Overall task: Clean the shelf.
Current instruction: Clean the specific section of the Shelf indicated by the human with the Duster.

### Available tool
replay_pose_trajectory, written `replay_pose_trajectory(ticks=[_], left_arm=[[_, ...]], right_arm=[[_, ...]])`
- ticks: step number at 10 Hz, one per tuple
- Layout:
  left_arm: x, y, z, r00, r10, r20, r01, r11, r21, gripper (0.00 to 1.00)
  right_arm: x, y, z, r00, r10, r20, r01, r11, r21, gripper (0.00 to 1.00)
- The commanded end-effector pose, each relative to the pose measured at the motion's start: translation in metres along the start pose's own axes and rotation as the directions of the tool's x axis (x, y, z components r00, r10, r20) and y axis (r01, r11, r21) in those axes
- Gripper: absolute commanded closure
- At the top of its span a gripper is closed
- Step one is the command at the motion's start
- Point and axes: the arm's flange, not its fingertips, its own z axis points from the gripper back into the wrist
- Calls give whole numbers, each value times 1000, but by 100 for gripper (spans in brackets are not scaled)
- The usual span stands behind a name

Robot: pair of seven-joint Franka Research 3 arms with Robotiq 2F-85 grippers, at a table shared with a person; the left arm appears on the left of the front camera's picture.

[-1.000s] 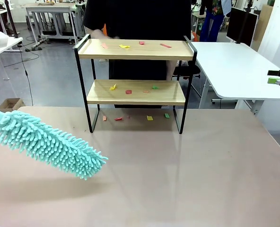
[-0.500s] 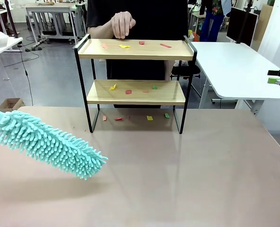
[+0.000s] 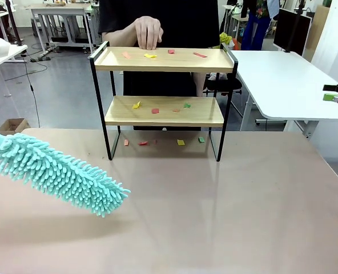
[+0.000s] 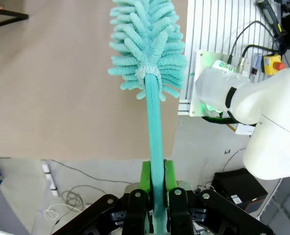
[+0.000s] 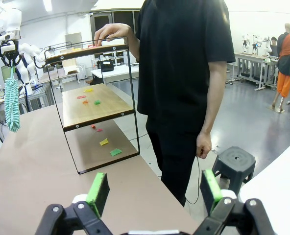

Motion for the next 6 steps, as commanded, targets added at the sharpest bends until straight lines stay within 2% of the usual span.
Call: replay_pose_trajectory(ticks=[1, 6], left_arm=[[-2, -1, 2, 1000, -5, -6, 5, 1000, -4, 87], [-2, -1, 2, 1000, -5, -6, 5, 1000, -4, 87]], right_arm=[[4, 1, -2, 1000, 8, 2, -8, 1000, 3, 0], [4, 1, -2, 1000, 8, 2, -8, 1000, 3, 0]])
